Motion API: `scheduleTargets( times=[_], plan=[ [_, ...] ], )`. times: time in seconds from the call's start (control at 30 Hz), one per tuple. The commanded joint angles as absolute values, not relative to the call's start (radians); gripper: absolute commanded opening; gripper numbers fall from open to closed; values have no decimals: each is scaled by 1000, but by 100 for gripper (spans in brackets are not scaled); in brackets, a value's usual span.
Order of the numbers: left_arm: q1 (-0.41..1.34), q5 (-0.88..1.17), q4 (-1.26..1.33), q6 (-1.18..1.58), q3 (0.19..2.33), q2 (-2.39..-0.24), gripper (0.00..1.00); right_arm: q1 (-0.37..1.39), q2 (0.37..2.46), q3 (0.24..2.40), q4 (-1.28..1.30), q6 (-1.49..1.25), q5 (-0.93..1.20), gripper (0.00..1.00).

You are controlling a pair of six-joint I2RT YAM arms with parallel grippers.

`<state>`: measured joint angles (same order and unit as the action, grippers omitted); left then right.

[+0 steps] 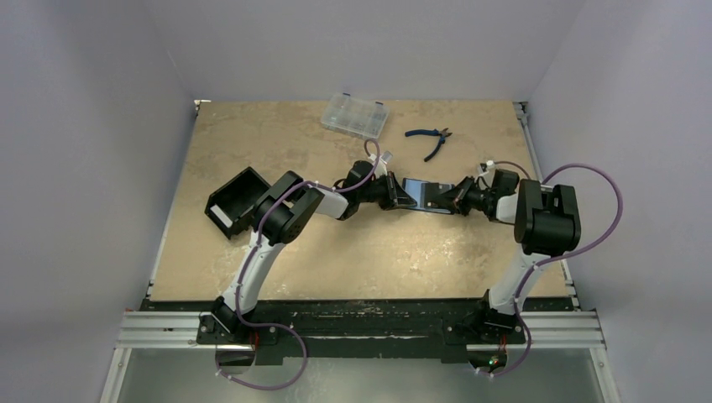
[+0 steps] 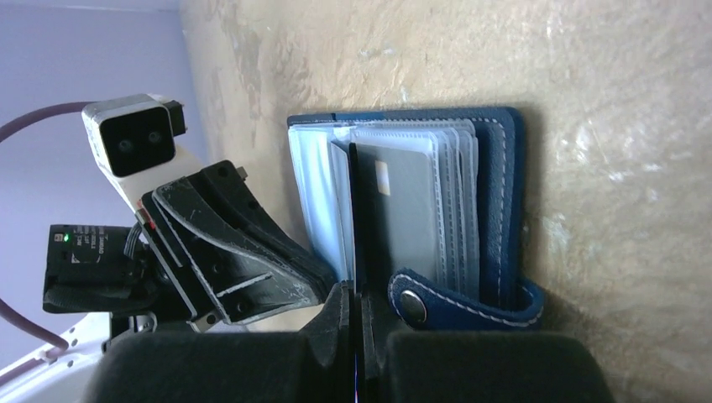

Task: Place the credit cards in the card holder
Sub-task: Insert the credit card into the card slot.

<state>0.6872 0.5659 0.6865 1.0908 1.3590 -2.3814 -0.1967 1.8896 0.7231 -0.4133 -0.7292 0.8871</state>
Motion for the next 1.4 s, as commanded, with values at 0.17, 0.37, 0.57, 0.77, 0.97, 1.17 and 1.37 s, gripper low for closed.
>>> scheduleTargets(
  times=[0.17,0.37,0.57,0.77,0.97,1.17,1.37],
  plan=[
    [681,572,638,1066,1374,-2416,0,-182,1944,858,-153,-496,904,1],
    [680,583,568,1027,1410,-2375,0,-174,1868,887,-36,-407,758,26],
    [664,611,554,1026,1415,-2319,15,-139,1799,904,61,-362,634,41],
    [639,627,537,1012,1417,-2272,27,-97,1767,951,155,-320,511,45],
    [621,551,404,927,1417,-2257,15,-87,1760,985,194,-298,451,47],
    [631,505,309,883,1454,-2317,4,-40,1787,991,198,-288,448,52],
    [664,519,344,911,1465,-2353,1,44,1802,1023,200,-290,446,53]
  ],
)
